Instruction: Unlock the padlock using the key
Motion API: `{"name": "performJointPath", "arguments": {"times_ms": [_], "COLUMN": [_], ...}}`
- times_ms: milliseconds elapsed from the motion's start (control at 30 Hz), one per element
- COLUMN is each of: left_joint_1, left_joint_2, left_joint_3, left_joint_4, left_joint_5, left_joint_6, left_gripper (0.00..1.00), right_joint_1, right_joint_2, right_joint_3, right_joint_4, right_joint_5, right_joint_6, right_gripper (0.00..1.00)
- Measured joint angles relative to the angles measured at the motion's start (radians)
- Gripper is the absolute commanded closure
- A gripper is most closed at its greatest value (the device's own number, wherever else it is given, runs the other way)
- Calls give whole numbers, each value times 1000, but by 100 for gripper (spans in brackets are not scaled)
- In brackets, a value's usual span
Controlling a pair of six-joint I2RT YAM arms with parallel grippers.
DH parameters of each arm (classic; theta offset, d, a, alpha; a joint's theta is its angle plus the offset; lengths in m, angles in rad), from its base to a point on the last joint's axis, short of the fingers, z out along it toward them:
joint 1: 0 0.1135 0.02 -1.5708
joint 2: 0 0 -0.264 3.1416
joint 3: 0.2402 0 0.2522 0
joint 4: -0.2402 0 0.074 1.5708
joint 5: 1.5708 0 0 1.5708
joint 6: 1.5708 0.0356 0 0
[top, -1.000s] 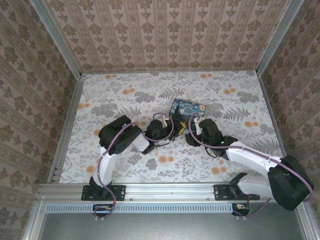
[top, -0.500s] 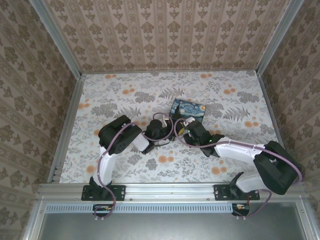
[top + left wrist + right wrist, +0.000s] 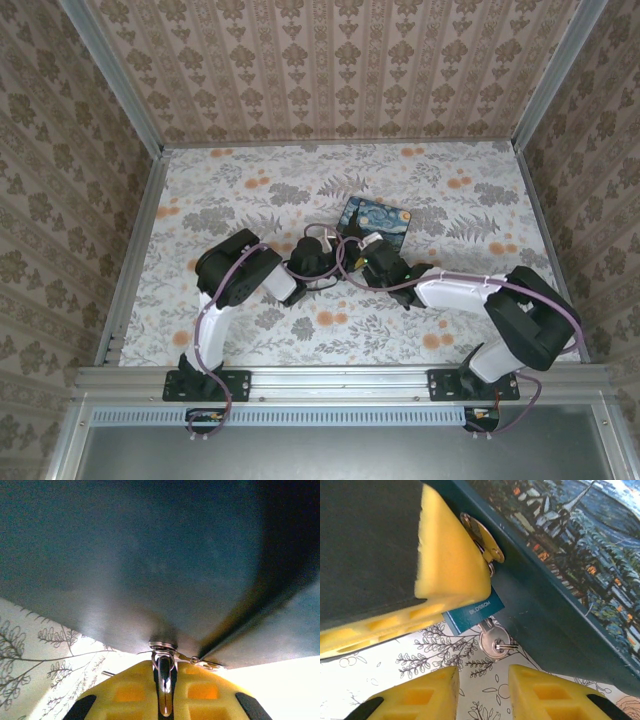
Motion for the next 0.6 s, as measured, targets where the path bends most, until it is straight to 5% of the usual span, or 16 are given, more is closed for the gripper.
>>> {"name": "performJointPath", "arguments": {"times_ms": [600], "left_joint_1": [15], "left_joint_2": [0], "left_joint_3": [-12], "left_joint_4": [-1], "left_joint_5": [-1], "left_joint_6": [0], "left_gripper": [100], "right_joint_1": [5], "right_joint_2": [101], "right_joint_3": [94], "right_joint_4": [0], "right_joint_5": [71], "right_joint_6": [-40], "right_gripper": [80]}}
